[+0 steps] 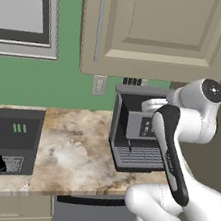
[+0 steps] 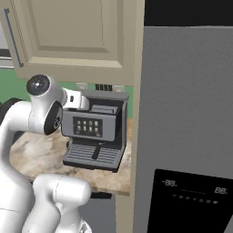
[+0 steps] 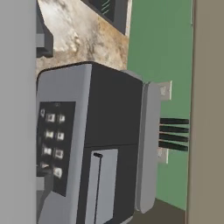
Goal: Open the cabinet, pick the kettle from the cabinet, and place it in the sink.
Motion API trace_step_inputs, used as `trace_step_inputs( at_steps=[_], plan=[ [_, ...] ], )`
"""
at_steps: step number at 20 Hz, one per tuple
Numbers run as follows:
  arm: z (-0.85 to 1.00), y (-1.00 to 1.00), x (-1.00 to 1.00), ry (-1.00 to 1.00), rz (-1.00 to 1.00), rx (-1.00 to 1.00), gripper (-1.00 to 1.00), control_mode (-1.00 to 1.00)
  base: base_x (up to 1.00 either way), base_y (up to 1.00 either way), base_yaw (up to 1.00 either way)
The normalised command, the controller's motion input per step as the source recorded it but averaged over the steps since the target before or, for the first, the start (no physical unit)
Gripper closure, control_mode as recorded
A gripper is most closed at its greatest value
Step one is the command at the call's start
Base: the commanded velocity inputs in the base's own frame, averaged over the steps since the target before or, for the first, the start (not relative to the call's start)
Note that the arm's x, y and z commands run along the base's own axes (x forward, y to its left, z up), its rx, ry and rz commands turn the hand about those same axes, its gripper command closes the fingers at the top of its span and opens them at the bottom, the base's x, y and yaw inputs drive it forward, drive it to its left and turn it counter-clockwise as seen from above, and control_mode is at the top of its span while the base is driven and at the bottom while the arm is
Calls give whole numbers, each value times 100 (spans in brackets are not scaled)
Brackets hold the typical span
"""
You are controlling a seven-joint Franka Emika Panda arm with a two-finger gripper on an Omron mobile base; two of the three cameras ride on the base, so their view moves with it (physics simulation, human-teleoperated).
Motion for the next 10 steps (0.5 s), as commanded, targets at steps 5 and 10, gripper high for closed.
trace_step_inputs(
  at_steps=[5,10],
  plan=[
    [30,10,-10,-4,0,0,-100,-100,0,0,0],
    [31,10,-11,0,0,0,-100,-100,0,0,0]
  ],
)
